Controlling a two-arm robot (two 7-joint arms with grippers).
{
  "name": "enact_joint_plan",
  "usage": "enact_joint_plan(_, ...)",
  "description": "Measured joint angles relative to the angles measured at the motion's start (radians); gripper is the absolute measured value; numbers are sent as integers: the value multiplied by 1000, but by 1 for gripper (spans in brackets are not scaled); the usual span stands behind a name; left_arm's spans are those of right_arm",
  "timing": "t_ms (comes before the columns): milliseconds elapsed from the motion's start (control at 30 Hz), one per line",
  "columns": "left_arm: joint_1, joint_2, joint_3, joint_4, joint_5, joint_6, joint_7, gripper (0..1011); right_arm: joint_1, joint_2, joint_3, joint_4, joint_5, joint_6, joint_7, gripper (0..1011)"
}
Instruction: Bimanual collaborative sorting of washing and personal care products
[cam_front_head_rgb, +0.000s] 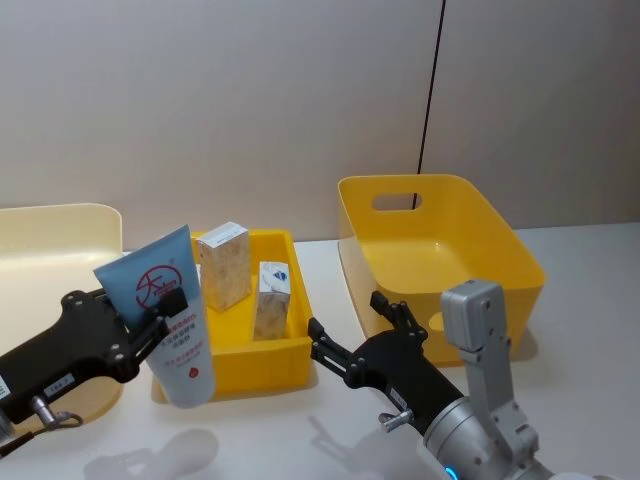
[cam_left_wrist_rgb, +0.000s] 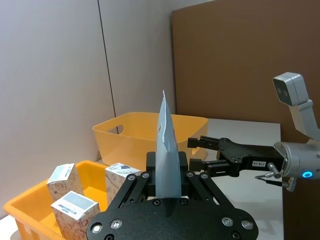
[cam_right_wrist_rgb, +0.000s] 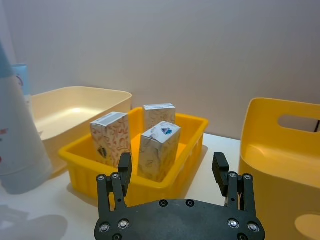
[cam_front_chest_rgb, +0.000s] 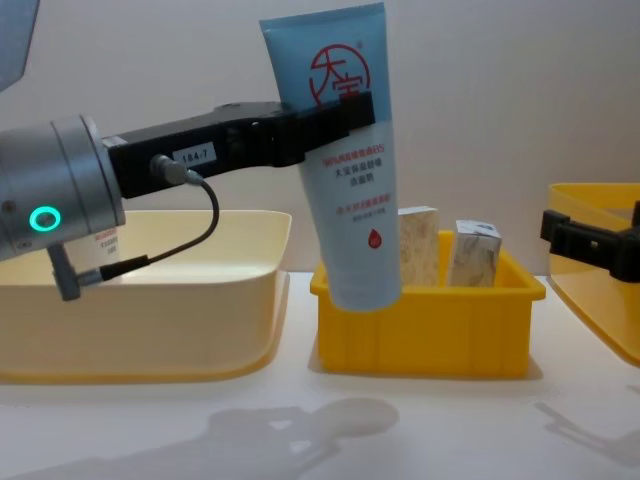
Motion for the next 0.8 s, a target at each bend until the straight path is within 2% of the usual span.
enact_joint_plan(300,0,3,7,0,4,-3,-5,226,5,22,2,-11,35,-9,78,1001)
enact_joint_plan(600,0,4,11,0,5,-4,-9,226,17,61,3,-26,105,-3,199,1001)
enact_joint_plan(800,0,4,12,0,6,-5,-10,226,27,85,0,-31,143,8,259,1001)
